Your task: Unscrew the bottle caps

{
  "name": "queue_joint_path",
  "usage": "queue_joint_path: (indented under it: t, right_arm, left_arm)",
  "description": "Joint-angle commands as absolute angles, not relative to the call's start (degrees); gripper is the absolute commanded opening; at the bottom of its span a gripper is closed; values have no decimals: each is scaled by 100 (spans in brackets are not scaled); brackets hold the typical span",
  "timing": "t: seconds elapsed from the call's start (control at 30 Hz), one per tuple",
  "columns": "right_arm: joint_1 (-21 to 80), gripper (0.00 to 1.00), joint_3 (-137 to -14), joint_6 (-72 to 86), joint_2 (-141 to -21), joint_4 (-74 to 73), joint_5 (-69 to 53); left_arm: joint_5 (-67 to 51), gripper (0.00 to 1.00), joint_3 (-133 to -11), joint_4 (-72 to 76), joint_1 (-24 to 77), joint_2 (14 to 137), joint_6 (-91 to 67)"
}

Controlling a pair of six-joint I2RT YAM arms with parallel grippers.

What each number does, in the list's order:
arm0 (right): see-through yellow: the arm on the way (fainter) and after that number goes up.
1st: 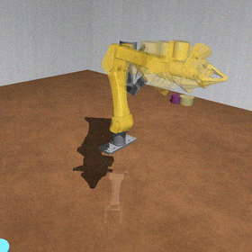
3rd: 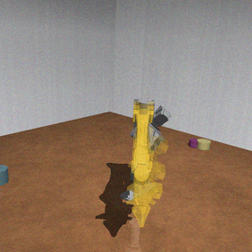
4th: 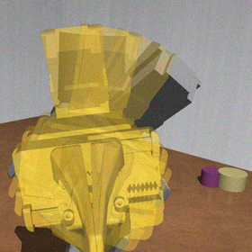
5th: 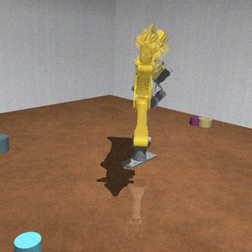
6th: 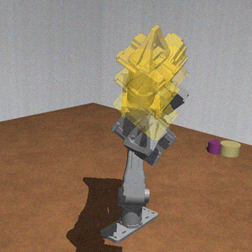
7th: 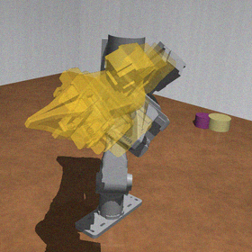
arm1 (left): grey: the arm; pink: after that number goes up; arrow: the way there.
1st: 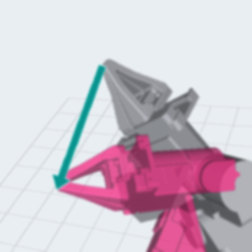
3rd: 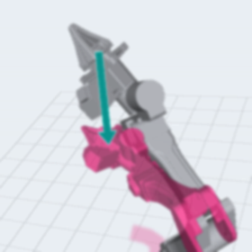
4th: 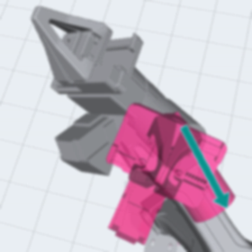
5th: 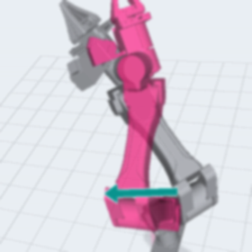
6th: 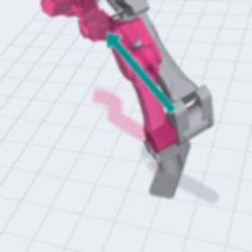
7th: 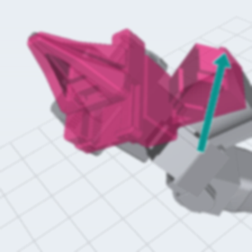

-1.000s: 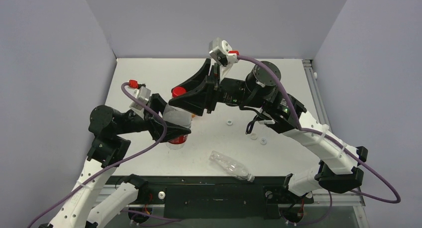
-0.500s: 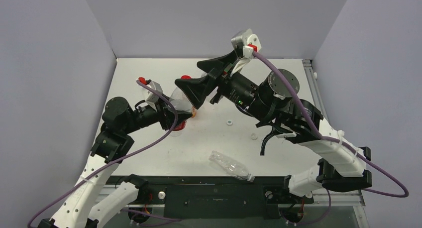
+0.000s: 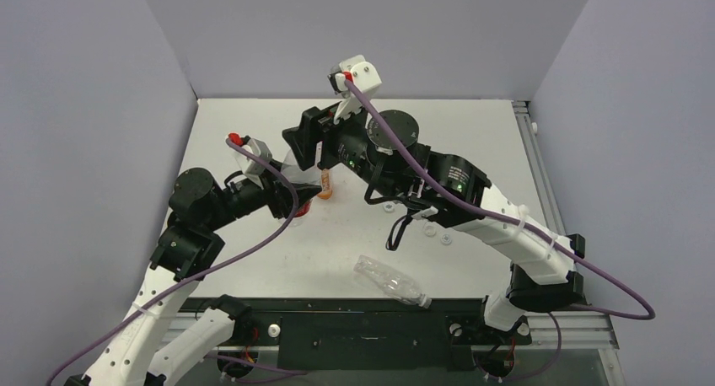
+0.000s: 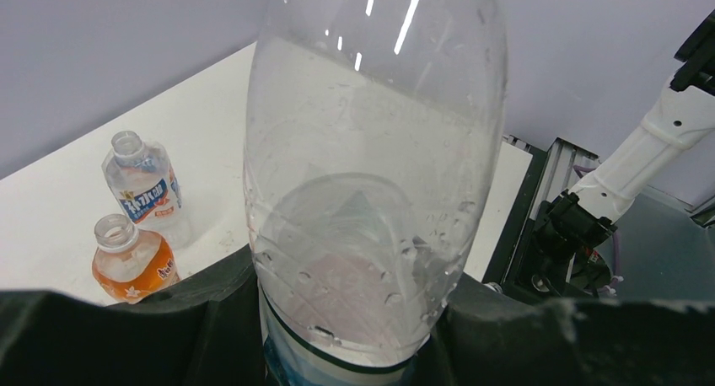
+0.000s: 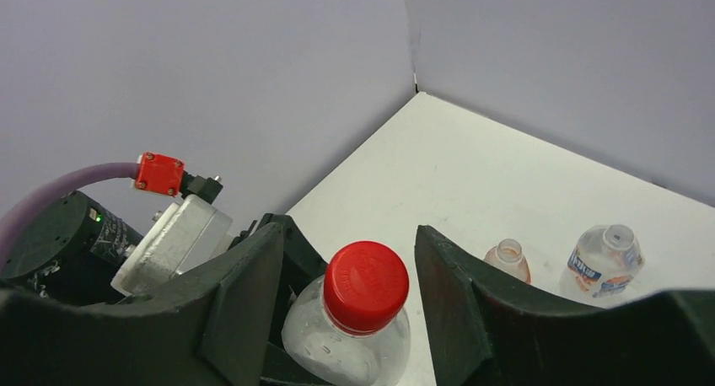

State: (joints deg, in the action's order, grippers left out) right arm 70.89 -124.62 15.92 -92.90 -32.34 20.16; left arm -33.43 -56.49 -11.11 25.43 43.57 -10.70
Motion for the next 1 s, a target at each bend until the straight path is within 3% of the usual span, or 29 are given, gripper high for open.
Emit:
queue_joint_path:
  t: [0.0,0.17,0.4,0.5,0.57,0.7,0.77,0.9,0.97]
  right_arm:
    - [6914,50,-12442,1946,-9124,-3111,1818]
    - [6774,41,-12188,2127,-9052,-2947,1629]
    - [6690,39,-12291,2219,-9179,-3119,1582]
    - [6689,29,-12208,2256,-9111,-3013,1548]
    - [6688,27,-12204,2254,-9108,-3005,1539]
    - [6687,46,-12399,2251,-9225,-3247,1662]
    - [6688,47,-12357,2276,-9208,-3263,1736]
    - [6669,36,-12195,2311,-9093,-3097,1810]
    - [6663,25,-12113,2320,-9028,-2992,1787]
  left_arm:
    - [-3242,19,-5652,-923,2566,4289,-1038]
    - [-3255,18,-5634,-905,2566,4275,-1050]
    - [-3322,18,-5642,-863,2566,4280,-1110]
    - [-3331,18,-5636,-870,2566,4270,-1109]
    - [-3323,18,-5634,-855,2566,4269,-1108]
    - [-3315,17,-5642,-834,2566,4283,-1107]
    - [-3316,17,-5643,-832,2566,4284,-1107]
    - [-3310,17,-5634,-824,2566,4273,-1125]
    - [-3312,17,-5642,-826,2566,4261,-1118]
